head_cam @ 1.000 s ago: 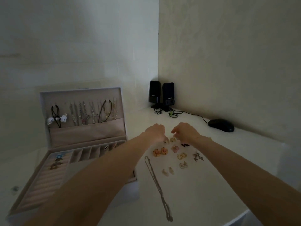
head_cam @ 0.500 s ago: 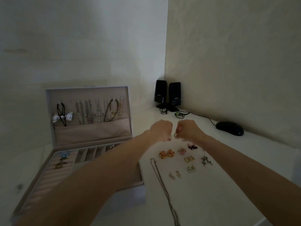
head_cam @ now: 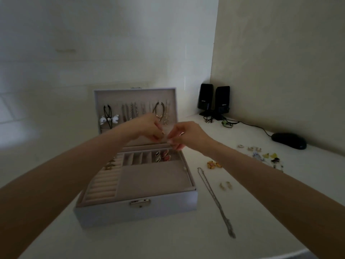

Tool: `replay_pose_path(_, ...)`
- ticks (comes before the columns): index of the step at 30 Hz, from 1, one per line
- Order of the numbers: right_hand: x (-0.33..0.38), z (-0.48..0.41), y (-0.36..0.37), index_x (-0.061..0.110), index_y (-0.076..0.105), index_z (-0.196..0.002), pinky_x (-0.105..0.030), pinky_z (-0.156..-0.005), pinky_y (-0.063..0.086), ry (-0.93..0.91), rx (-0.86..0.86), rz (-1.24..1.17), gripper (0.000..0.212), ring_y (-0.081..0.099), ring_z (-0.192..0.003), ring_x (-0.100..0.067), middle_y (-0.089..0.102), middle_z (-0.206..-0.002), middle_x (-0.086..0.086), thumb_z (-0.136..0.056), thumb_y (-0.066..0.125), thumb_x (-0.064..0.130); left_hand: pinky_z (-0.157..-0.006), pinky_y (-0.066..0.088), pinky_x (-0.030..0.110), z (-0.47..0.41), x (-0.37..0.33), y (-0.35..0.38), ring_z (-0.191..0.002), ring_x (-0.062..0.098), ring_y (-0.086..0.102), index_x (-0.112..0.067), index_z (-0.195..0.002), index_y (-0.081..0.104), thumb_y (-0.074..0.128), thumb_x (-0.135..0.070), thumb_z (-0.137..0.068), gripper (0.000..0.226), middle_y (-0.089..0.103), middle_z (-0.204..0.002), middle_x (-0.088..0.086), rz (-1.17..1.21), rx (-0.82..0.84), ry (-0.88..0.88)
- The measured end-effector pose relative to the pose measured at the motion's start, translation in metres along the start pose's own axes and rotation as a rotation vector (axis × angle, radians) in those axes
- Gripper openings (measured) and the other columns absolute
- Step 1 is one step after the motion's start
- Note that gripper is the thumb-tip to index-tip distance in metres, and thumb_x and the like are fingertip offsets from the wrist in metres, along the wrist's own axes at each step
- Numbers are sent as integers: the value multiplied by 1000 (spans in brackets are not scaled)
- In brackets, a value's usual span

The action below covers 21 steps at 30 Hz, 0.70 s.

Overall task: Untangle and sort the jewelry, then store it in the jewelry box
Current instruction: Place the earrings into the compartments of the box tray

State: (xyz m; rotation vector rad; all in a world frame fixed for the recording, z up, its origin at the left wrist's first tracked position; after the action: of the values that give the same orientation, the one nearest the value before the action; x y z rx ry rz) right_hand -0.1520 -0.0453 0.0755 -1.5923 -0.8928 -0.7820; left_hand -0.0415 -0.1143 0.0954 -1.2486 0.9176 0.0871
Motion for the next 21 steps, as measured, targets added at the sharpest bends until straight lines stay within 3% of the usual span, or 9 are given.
replay_pose_path(3, 10, -3, 24, 10, 64, -75, -33, -67, 60, -47, 30, 30, 16, 69, -67, -24, 68, -82, -14, -77, 73, -3, -58, 55, 15, 6, 22, -9, -57, 5, 66, 3, -92, 69, 65, -2, -85, 9, 68, -77, 9, -2, 29, -54)
replay_pose_path(6, 18, -7, 37, 8, 71, -83, -23, -76, 54, -135, 10, 258, 12, 68, -81, -20, 70, -86, -5, -73, 78, 4, -54, 53, 13, 10, 31, -6, -54, 3, 64, 3, -98, 69, 63, -2, -87, 13, 67, -75, 6, -56, 101, -26)
replay_pose_path(11, 14, -10, 53, 11, 74, -89, -1, -62, 37, -130, 46, 398, 19, 59, -81, -10, 68, -88, 0, -72, 79, 7, -56, 49, 9, 12, 34, -1, -59, 9, 63, -2, -101, 69, 65, -5, -86, 16, 71, -88, 12, -303, 102, 85)
replay_pose_path(14, 11, -11, 55, 10, 74, -87, -7, -66, 40, -139, 8, 389, 19, 63, -86, -17, 71, -91, -6, -70, 79, 4, -51, 40, 6, 17, 27, 1, -75, 19, 61, -2, -103, 64, 63, -3, -85, 18, 67, -94, 13, -395, 55, 171)
replay_pose_path(17, 10, -11, 54, 10, 74, -86, -8, -66, 42, -147, -7, 381, 19, 64, -84, -16, 72, -91, -8, -70, 79, 3, -55, 39, 5, 19, 26, 3, -80, 17, 57, -3, -103, 63, 64, -4, -85, 19, 64, -97, 11, -438, 50, 216)
replay_pose_path(21, 12, -10, 54, 8, 75, -86, 0, -62, 38, -155, 26, 407, 16, 57, -77, -9, 71, -90, -7, -72, 76, 2, -74, 54, 30, 18, 30, 4, -84, 24, 64, -3, -94, 64, 66, -1, -82, 13, 65, -92, 14, -386, 49, 229)
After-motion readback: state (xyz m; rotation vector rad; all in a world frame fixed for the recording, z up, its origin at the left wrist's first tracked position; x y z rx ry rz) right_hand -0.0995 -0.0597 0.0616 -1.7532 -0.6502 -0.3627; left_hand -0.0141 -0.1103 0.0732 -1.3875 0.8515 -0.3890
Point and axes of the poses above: each hand's wrist, its own z-axis away from the middle knuckle, its own y-axis out of the palm, x = y × z, the point moved 7 cm from there along -z, towards the middle knuckle
